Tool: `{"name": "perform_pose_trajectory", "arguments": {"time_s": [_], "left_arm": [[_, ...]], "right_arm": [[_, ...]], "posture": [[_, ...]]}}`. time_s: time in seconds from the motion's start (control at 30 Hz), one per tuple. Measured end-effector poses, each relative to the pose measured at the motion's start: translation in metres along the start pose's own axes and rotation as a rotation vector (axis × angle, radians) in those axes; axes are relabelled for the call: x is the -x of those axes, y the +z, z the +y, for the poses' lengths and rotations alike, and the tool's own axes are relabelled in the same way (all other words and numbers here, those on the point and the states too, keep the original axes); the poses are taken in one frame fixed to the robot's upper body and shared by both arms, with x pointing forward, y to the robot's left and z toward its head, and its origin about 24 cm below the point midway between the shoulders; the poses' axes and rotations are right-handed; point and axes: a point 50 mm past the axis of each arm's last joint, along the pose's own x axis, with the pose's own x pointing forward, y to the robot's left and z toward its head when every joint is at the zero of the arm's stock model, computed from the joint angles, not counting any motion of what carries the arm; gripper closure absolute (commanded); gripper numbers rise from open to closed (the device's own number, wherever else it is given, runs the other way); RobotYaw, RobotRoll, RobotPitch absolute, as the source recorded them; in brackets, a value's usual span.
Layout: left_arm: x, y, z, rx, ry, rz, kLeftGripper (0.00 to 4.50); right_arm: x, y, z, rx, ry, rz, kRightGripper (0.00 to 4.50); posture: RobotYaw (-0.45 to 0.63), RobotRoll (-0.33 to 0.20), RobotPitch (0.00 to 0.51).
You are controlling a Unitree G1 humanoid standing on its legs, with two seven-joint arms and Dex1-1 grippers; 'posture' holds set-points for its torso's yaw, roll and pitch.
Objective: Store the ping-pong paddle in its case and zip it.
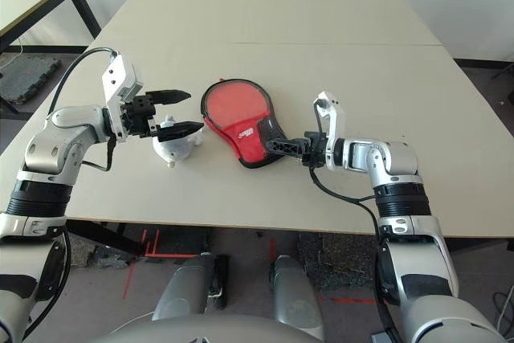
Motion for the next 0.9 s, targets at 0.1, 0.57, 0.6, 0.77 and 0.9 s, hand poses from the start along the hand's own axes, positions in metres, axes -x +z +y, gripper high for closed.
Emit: {"name": "perform_pose_trajectory", "arguments": {"time_s": [0.1,0.57,0.6,0.77,0.9], "left_arm": [[-0.0003,0.0006,0.0001,-0.002,-0.001,-0.001,0.0],[-0.0023,-0.0008,-0.0001,-0.013,-0.005,0.003,0.0],[-0.0024,-0.0008,-0.0001,-0.014,-0.005,0.003,0.0],[-0.0027,-0.0008,-0.0002,-0.017,-0.006,0.003,0.0],[-0.0026,-0.0009,0.0,-0.02,-0.005,0.002,0.0]], "right_arm": [[-0.0014,-0.0033,-0.0008,-0.001,-0.009,0.018,2.03],[-0.0008,-0.0079,-0.0079,-0.062,-0.051,0.018,4.46],[-0.0012,-0.008,-0.0076,-0.069,-0.05,0.015,4.46],[-0.0001,-0.0075,-0.0078,-0.099,-0.047,-0.002,4.46],[0.0019,-0.0078,-0.0078,-0.123,-0.047,-0.002,4.46]], "posture": [[0.14,0.0,0.079],[0.13,0.0,0.091],[0.13,0.0,0.091],[0.13,0.0,0.091],[0.13,0.0,0.096]]}}
